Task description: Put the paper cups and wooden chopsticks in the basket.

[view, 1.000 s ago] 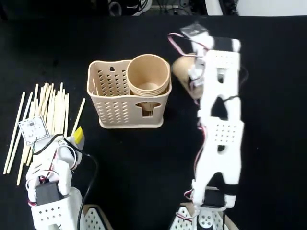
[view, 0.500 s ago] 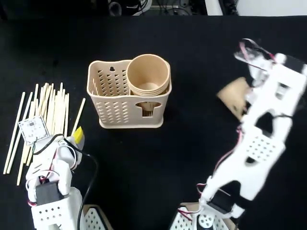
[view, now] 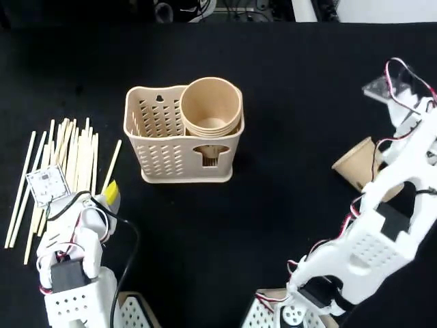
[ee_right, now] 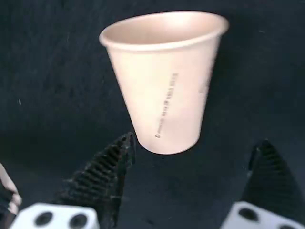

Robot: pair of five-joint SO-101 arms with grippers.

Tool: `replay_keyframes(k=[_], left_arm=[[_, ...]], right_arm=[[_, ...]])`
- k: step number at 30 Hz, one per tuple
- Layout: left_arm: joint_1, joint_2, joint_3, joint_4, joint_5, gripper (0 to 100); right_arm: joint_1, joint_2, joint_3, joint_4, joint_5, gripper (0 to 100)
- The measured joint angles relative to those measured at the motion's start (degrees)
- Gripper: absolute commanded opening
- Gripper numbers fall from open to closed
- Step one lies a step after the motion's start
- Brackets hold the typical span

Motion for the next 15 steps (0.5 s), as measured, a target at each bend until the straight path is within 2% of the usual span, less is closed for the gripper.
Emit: replay_keyframes(k=[4, 10, 15], left_arm=[[0.0, 0.0, 0.0, 0.0, 0.0, 27], [0.0, 0.0, 0.0, 0.0, 0.0, 27], [0.0, 0.0, 0.0, 0.0, 0.0, 27]], right_arm=[[-5.1, -1.9, 0.3, 0.0, -14.1, 36.4], [-14.2, -2.0, 0.4, 0.0, -40.6, 36.4], [-22.4, -2.0, 0.4, -0.9, -58.4, 36.4]])
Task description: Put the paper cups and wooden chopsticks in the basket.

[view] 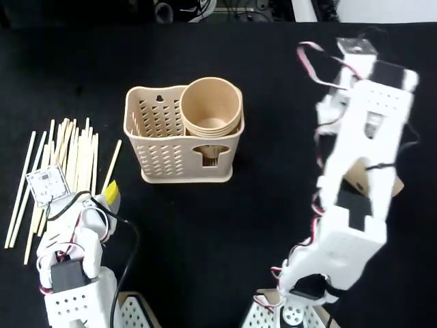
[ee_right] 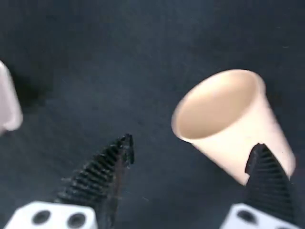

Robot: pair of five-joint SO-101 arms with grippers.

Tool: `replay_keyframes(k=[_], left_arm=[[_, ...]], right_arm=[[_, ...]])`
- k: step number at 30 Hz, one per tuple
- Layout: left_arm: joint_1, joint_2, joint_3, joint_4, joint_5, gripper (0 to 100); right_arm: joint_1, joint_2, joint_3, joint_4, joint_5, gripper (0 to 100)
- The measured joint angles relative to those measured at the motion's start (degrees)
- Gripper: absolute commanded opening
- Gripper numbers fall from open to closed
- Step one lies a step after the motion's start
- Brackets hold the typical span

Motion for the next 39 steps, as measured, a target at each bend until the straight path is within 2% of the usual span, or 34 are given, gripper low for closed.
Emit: replay_keyframes(k=[3, 7, 9, 16, 22, 31, 36, 39], left_arm=[[0.0, 0.0, 0.0, 0.0, 0.0, 27], [0.0, 0.0, 0.0, 0.0, 0.0, 27], [0.0, 0.0, 0.0, 0.0, 0.0, 27], [0.0, 0.0, 0.0, 0.0, 0.0, 27], [0.0, 0.0, 0.0, 0.0, 0.0, 27], [0.0, 0.0, 0.0, 0.0, 0.0, 27], [0.0, 0.0, 0.0, 0.0, 0.0, 27], [0.0, 0.0, 0.0, 0.0, 0.0, 27]], right_arm=[[-0.9, 2.0, 0.0, -3.8, -5.5, 31.2], [2.1, 7.3, 0.0, -9.0, -5.5, 17.8], [4.5, 9.8, 0.0, -9.3, -3.9, 15.5], [9.7, 11.5, -3.2, -6.5, 4.0, 28.0], [9.7, 11.1, -10.1, 0.2, 8.2, 28.3], [14.2, 3.5, -4.6, 0.4, 15.9, 28.3], [15.4, 1.7, -2.7, 0.4, 16.9, 28.6], [14.9, 1.7, -2.5, 0.4, 13.3, 28.6]])
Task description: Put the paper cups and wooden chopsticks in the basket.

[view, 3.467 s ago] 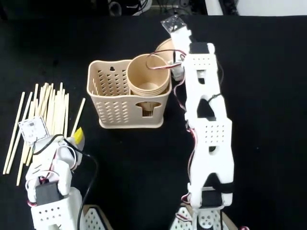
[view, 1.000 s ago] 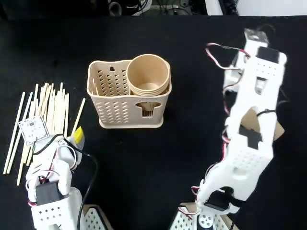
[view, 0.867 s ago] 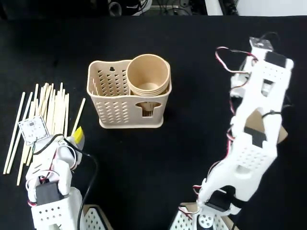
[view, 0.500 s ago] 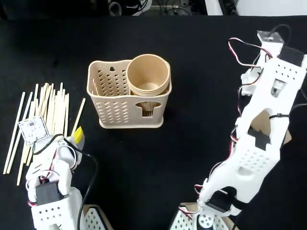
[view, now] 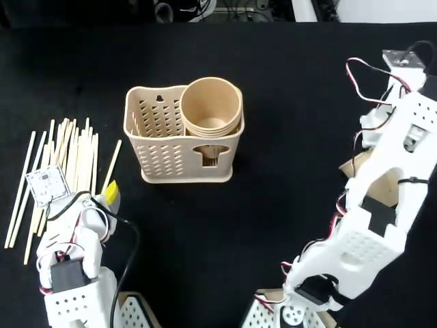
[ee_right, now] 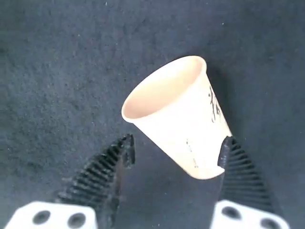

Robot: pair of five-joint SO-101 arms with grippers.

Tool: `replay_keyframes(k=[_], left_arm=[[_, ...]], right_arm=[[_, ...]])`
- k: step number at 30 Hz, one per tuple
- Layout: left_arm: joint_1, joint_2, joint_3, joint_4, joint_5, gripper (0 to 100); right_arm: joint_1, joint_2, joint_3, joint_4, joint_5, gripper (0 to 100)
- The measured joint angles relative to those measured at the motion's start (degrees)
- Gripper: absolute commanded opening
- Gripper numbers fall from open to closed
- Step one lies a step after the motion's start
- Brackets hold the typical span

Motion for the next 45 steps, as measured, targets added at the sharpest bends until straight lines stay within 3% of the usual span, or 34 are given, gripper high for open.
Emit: replay_keyframes(k=[7, 14, 17, 23, 28, 36, 38, 43, 45], left_arm=[[0.0, 0.0, 0.0, 0.0, 0.0, 27], [0.0, 0.0, 0.0, 0.0, 0.0, 27], [0.0, 0.0, 0.0, 0.0, 0.0, 27], [0.0, 0.0, 0.0, 0.0, 0.0, 27], [0.0, 0.0, 0.0, 0.0, 0.0, 27], [0.0, 0.0, 0.0, 0.0, 0.0, 27], [0.0, 0.0, 0.0, 0.0, 0.0, 27], [0.0, 0.0, 0.0, 0.0, 0.0, 27], [0.0, 0.0, 0.0, 0.0, 0.0, 27]], right_arm=[[-1.9, 0.0, 3.3, -2.5, -17.7, 28.6], [-1.8, 0.0, 9.2, -7.6, -20.2, 28.3], [-1.8, 0.0, 9.2, -8.0, -17.6, 25.8], [1.2, 0.0, 9.2, -8.0, -8.7, 2.2], [3.6, 0.0, 9.2, -8.0, 0.5, 1.6], [7.7, 0.0, 6.2, -5.2, 4.9, 1.7], [7.4, 0.0, 2.9, -2.6, 5.0, 7.1], [3.2, 0.0, -2.7, 0.0, -2.5, 37.6], [1.1, 0.0, -2.8, 0.0, -5.4, 40.6]])
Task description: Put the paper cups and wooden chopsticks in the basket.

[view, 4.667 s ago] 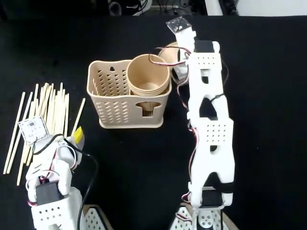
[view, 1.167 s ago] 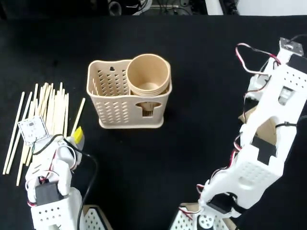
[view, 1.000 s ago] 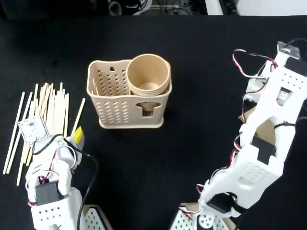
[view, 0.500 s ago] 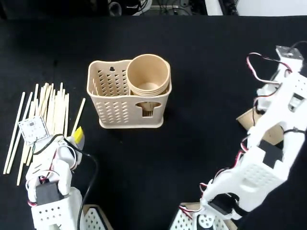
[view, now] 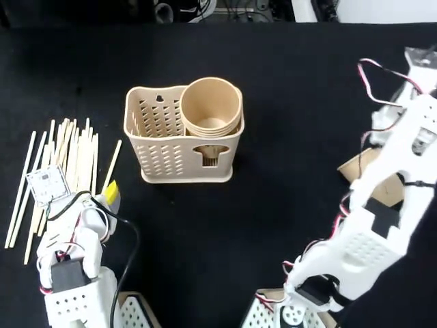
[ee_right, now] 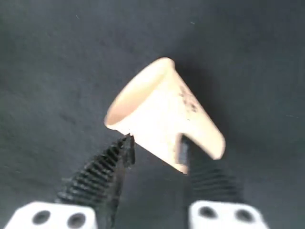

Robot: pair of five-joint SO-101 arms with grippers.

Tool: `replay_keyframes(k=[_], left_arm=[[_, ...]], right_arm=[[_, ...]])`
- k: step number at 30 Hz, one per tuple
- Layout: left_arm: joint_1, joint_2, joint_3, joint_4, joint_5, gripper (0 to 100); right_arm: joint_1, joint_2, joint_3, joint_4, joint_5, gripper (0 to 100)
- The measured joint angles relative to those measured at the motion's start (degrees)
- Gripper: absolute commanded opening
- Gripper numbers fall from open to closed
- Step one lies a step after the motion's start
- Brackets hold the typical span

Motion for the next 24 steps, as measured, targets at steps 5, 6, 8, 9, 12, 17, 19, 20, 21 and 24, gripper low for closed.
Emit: replay_keyframes(k=[5, 6, 8, 9, 12, 17, 19, 20, 21, 24], left_arm=[[0.0, 0.0, 0.0, 0.0, 0.0, 27], [0.0, 0.0, 0.0, 0.0, 0.0, 27], [0.0, 0.0, 0.0, 0.0, 0.0, 27], [0.0, 0.0, 0.0, 0.0, 0.0, 27], [0.0, 0.0, 0.0, 0.0, 0.0, 27], [0.0, 0.0, 0.0, 0.0, 0.0, 27], [0.0, 0.0, 0.0, 0.0, 0.0, 27], [0.0, 0.0, 0.0, 0.0, 0.0, 27], [0.0, 0.0, 0.0, 0.0, 0.0, 27], [0.0, 0.0, 0.0, 0.0, 0.0, 27]], right_arm=[[-3.9, 4.9, -1.0, -0.6, -3.3, 33.8], [-3.9, 6.8, -2.2, -0.9, -3.5, 33.2], [-3.7, 10.9, -6.0, -1.1, -3.5, 32.6], [-3.5, 12.9, -8.2, -1.2, -3.0, 32.6], [-2.3, 19.0, -15.9, 0.1, 1.4, 32.5], [1.1, 22.0, -21.0, 0.2, 7.8, 17.0], [2.5, 22.0, -21.5, 0.2, 9.9, 8.1], [3.2, 22.0, -21.8, 0.2, 10.9, 6.0], [4.0, 22.0, -21.9, 0.2, 12.0, 5.7], [6.3, 22.0, -21.9, 0.2, 16.0, 5.4]])
